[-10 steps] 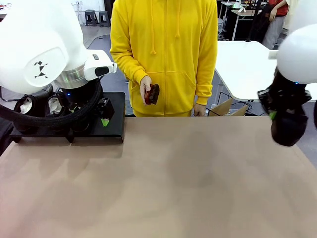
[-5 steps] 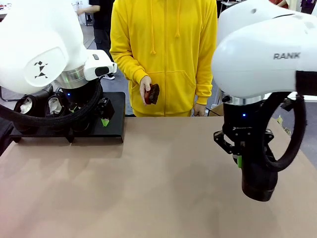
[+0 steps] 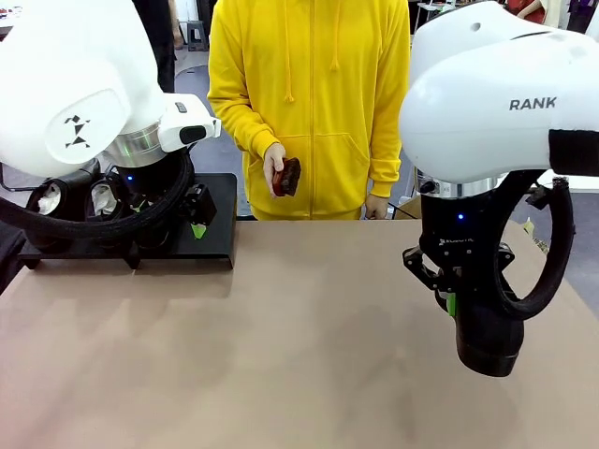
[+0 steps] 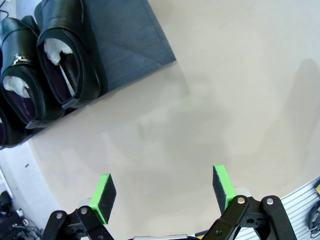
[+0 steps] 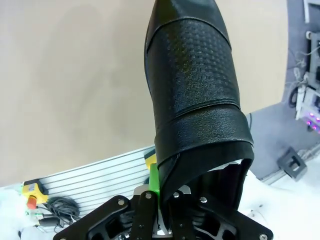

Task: Organize the shoes by placing them on the stand.
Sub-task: Pick up one Shoe and place it in the middle of the table.

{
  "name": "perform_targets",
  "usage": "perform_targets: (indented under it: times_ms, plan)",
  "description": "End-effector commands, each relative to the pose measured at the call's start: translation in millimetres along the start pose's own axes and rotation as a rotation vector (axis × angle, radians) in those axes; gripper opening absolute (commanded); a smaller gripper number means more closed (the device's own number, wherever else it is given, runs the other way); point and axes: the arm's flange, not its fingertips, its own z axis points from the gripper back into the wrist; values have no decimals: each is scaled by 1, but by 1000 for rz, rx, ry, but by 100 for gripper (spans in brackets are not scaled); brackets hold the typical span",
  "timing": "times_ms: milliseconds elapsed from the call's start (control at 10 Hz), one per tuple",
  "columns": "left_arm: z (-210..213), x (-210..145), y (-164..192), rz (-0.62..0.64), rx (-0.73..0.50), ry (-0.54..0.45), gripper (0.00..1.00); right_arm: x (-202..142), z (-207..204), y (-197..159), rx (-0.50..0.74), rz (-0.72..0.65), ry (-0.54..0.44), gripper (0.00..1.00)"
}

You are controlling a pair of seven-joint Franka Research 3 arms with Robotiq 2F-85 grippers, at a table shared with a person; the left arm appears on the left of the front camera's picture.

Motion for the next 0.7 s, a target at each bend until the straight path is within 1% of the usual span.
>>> perform_targets:
  times_ms: [0, 100, 200, 300, 400, 600]
  plan:
    - [0, -2, 2, 2, -9, -11, 100, 1, 2, -1, 3, -1, -2, 0]
    - [0, -2, 2, 2, -9, -11, 100, 2, -6, 10, -5, 2, -13, 0]
    - [0, -2, 2, 2, -9, -11, 100, -8, -7, 25, 46, 36, -62, 0]
    - [0, -2, 2, 2, -9, -11, 100, -21, -6, 39, 95, 87, -120, 0]
    - [0, -2, 2, 2, -9, -11, 100, -30, -8, 48, 109, 141, -152, 0]
    - [0, -2, 2, 2, -9, -11, 100, -43, -22, 79, 124, 257, -178, 0]
